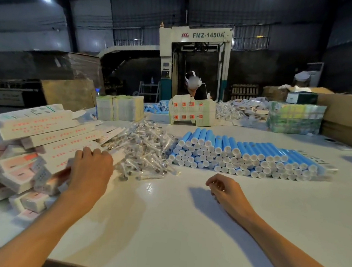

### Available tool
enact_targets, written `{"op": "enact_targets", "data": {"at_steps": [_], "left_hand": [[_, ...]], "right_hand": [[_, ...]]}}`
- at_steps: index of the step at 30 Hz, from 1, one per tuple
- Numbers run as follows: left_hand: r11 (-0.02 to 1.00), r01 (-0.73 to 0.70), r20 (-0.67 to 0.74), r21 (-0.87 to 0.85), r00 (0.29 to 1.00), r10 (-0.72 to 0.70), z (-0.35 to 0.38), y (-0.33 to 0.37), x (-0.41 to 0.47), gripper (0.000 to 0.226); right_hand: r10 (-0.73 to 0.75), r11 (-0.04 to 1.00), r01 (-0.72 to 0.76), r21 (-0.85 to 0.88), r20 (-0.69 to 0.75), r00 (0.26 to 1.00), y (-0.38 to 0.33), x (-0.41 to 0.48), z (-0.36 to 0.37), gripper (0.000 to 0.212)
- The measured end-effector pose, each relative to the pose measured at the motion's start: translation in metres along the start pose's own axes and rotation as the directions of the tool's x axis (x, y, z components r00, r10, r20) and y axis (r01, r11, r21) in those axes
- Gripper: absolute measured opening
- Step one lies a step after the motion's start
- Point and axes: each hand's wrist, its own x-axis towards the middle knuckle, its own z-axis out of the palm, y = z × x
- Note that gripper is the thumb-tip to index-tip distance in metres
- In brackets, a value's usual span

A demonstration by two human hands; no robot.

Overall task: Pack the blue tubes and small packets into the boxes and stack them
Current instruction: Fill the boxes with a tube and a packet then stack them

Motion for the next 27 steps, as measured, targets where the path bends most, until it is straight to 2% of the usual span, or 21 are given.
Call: {"op": "enact_targets", "data": {"at_steps": [1, 2, 3, 5, 7, 9, 12, 14, 18, 22, 24, 27], "left_hand": [[0.998, -0.036, -0.026, -0.044, 0.999, 0.035, -0.004, 0.002, 0.001, 0.014], [0.985, -0.077, -0.075, -0.155, 0.995, 0.066, -0.010, 0.006, 0.002, 0.008], [0.939, -0.086, -0.119, -0.332, 0.992, 0.049, -0.014, 0.010, 0.006, 0.014], [0.708, -0.102, -0.101, -0.699, 0.994, 0.044, -0.026, 0.023, 0.014, 0.024], [0.449, -0.156, -0.108, -0.880, 0.985, 0.131, -0.037, 0.043, 0.024, 0.021], [0.183, -0.135, -0.099, -0.974, 0.977, 0.191, -0.039, 0.068, 0.034, 0.021], [-0.296, 0.085, 0.008, -0.951, 0.968, 0.252, -0.037, 0.110, 0.043, 0.025], [-0.476, 0.210, 0.069, -0.854, 0.953, 0.295, -0.033, 0.137, 0.043, 0.030], [-0.663, 0.326, 0.090, -0.674, 0.927, 0.364, -0.016, 0.179, 0.033, 0.027], [-0.702, 0.362, 0.107, -0.614, 0.919, 0.380, -0.003, 0.194, 0.028, 0.035], [-0.718, 0.364, 0.121, -0.593, 0.922, 0.368, -0.001, 0.188, 0.032, 0.043], [-0.735, 0.367, 0.131, -0.570, 0.924, 0.360, 0.003, 0.176, 0.040, 0.058]], "right_hand": [[-0.002, 1.000, 0.002, -0.001, 0.002, 1.000, 0.000, 0.000, 0.000, 0.018], [-0.005, 1.000, 0.005, -0.002, 0.002, 1.000, -0.001, 0.001, 0.001, 0.018], [-0.007, 1.000, 0.007, -0.002, 0.001, 1.000, -0.001, 0.001, 0.001, 0.018], [-0.008, 1.000, 0.008, -0.002, 0.001, 1.000, -0.001, 0.001, 0.002, 0.018], [-0.013, 1.000, 0.013, -0.007, -0.001, 1.000, -0.002, 0.001, 0.002, 0.018], [-0.020, 1.000, 0.020, -0.010, -0.006, 1.000, -0.004, 0.000, 0.001, 0.018], [-0.031, 0.999, 0.030, -0.018, -0.044, 0.999, -0.007, -0.002, 0.001, 0.018], [-0.027, 1.000, 0.026, -0.011, -0.105, 0.994, -0.010, 0.000, -0.001, 0.017], [-0.040, 0.997, 0.016, -0.080, -0.308, 0.951, -0.015, 0.032, -0.022, 0.014], [0.024, 0.970, -0.129, -0.205, -0.448, 0.894, -0.013, 0.094, -0.058, 0.022], [0.058, 0.927, -0.215, -0.307, -0.448, 0.892, -0.012, 0.122, -0.072, 0.026], [0.133, 0.832, -0.304, -0.464, -0.366, 0.921, -0.008, 0.152, -0.079, 0.031]]}}
